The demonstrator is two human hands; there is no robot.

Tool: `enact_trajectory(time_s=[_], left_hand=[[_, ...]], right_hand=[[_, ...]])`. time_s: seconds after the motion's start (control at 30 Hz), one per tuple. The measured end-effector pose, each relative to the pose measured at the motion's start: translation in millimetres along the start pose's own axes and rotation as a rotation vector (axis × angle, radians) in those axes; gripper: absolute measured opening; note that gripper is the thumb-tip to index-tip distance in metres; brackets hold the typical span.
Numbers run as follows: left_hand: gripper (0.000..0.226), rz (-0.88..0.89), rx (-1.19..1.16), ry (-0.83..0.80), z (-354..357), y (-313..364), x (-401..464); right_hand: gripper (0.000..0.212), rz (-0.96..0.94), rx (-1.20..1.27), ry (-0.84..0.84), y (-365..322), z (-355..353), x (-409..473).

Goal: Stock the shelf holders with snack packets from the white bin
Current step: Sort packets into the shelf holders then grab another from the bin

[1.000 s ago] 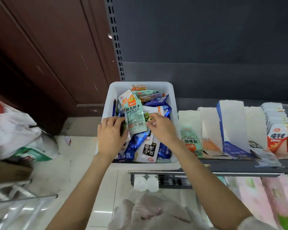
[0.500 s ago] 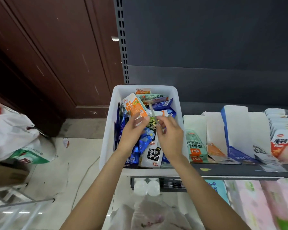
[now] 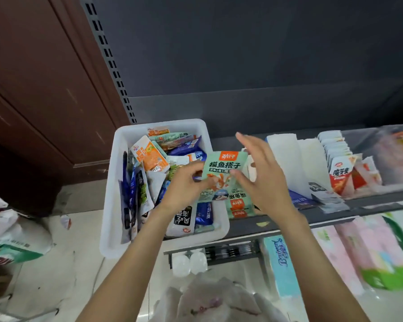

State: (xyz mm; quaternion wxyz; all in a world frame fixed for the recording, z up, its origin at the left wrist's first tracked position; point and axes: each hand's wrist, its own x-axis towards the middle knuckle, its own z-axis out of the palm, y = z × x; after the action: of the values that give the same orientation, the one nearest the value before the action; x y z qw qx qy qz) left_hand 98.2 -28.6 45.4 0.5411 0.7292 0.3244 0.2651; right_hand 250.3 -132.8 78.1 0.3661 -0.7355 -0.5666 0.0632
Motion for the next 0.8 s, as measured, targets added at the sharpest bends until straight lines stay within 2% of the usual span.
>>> enact_trajectory(time_s=[0.07,0.13,0.23,0.4,0.5,0.67,0.8], left_hand=[[0.022,0.079,0.093,-0.025,16.8,5.4,8.8],[0.020,0.135,0.128,-0.033,32.0,8.3,14.7],[0.017,0.228,0.203,-0.003,47.5,5.6,16.3],[0.020,0.326,0.407,0.060,52.6,-17.3,9.4],[0.026,0.344,0.532,0.042,44.0,-32.6,1.4],[0.022,0.411,0.683,0.009,37.2,-41.4,-9.5],[0.025,0.382,0.782,-0.119,37.8,-46.4,-14.9]], right_hand=[[0.035,-0.005,-0.099,0.007,9.8,-19.1,2.1],[0.016,-0.021,-0.143,0.085,23.1,-30.2,-3.2],[0.008,-0.042,-0.159,0.181,42.1,-32.9,-18.0],[0.008,-0.009,-0.137,0.249,55.9,-5.9,-43.5],[0.011,-0.062,-0.267,0.212,55.6,16.4,-55.7],[0.018,-0.113,-0.352,0.120,63.5,37.7,-57.9],[0.032,-0.094,-0.511,-0.064,76.3,47.5,-56.5]])
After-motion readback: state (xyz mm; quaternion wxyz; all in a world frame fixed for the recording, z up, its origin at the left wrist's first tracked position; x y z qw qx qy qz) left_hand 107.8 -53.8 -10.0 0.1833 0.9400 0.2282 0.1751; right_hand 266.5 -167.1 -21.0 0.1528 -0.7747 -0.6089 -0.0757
